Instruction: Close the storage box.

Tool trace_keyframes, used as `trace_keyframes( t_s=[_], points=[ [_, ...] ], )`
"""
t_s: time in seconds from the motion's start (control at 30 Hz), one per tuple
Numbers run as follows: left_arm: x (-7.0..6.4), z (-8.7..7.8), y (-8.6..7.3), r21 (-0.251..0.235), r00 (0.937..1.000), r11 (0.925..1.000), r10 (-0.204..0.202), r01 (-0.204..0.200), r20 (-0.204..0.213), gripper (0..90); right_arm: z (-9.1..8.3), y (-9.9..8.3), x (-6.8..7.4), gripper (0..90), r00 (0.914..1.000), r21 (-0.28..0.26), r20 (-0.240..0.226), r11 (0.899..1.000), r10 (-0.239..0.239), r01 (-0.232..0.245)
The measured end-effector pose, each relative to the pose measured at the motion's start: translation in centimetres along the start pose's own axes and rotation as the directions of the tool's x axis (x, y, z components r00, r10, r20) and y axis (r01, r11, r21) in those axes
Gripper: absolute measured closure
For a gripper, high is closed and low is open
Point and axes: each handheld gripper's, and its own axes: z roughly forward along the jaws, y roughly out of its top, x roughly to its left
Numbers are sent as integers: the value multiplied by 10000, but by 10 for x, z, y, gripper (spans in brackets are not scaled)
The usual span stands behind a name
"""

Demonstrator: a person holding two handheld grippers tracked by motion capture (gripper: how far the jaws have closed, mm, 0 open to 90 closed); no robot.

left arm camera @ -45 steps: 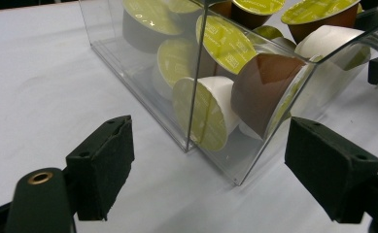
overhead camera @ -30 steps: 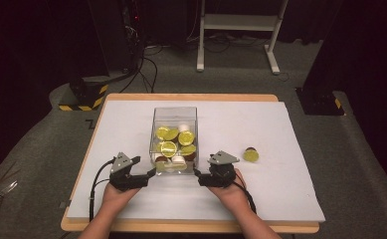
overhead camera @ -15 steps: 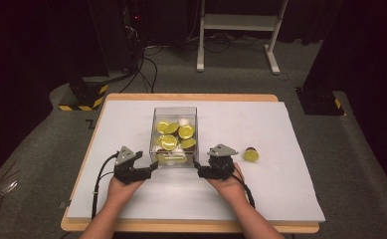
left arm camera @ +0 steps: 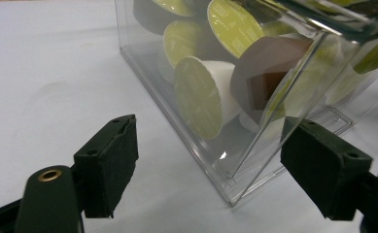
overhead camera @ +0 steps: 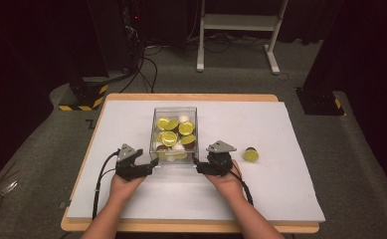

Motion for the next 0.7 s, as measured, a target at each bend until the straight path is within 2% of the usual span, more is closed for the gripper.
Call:
trace_keyframes(
  t_s=[0.13, 0.17, 0.23, 0.3, 0.47, 0.57, 0.7],
  points=[
    [1, 2, 1, -42, 10000, 10000, -40, 39, -75, 220, 2, 1, 0, 222, 10000, 10, 42, 10000, 23, -23],
    [3, 2, 1, 7, 9998, 10000, 58, -58, -200, 224, 2, 1, 0, 228, 10000, 14, 54, 10000, 38, -38],
    [5, 3, 2, -110, 9994, 9999, -93, 90, -325, 237, 3, 2, -1, 247, 9999, -34, 152, 10000, 68, -68],
    [4, 4, 2, -63, 9994, 10000, 57, -59, -342, 232, 5, 2, -3, 236, 9997, -17, 91, 9997, 228, -228],
    [4, 6, 3, -170, 9993, 9998, 69, -76, -356, 228, 7, 2, -2, 244, 9998, -50, 186, 9999, 118, -118],
    [5, 5, 3, -181, 9985, 9995, 269, -278, -472, 232, 8, 2, -2, 249, 9998, -32, 176, 9999, 132, -131],
    [4, 5, 3, -113, 9988, 9998, 171, -176, -461, 243, 8, 2, 0, 274, 9998, -20, 143, 9999, 116, -116]
  ],
)
